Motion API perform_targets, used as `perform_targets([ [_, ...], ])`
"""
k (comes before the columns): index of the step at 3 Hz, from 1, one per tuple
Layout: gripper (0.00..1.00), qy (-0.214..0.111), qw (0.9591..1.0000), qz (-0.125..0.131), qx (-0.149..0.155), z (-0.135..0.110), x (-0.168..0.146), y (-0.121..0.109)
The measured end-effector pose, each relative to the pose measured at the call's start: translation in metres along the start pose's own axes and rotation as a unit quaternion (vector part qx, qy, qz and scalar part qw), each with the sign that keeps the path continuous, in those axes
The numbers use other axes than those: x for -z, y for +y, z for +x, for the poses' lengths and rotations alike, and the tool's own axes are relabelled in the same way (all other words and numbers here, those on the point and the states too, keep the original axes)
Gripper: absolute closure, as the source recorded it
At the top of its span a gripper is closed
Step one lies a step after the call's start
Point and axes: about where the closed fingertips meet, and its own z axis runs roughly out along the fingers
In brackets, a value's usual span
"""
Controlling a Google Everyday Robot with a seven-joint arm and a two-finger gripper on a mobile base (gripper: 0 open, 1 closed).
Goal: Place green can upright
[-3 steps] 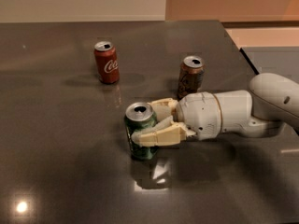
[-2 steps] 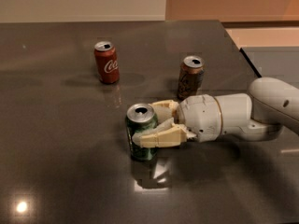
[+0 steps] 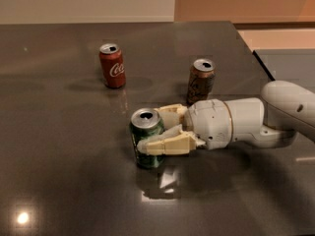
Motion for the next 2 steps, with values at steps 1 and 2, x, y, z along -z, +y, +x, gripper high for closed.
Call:
perform_targets([
  [1,0.0,0.001,1.0,-0.002,0.001,-0.0011,-0.0019,0.001],
  [2,0.0,0.001,1.0,-0.002,0.001,-0.0011,-0.002,0.001],
])
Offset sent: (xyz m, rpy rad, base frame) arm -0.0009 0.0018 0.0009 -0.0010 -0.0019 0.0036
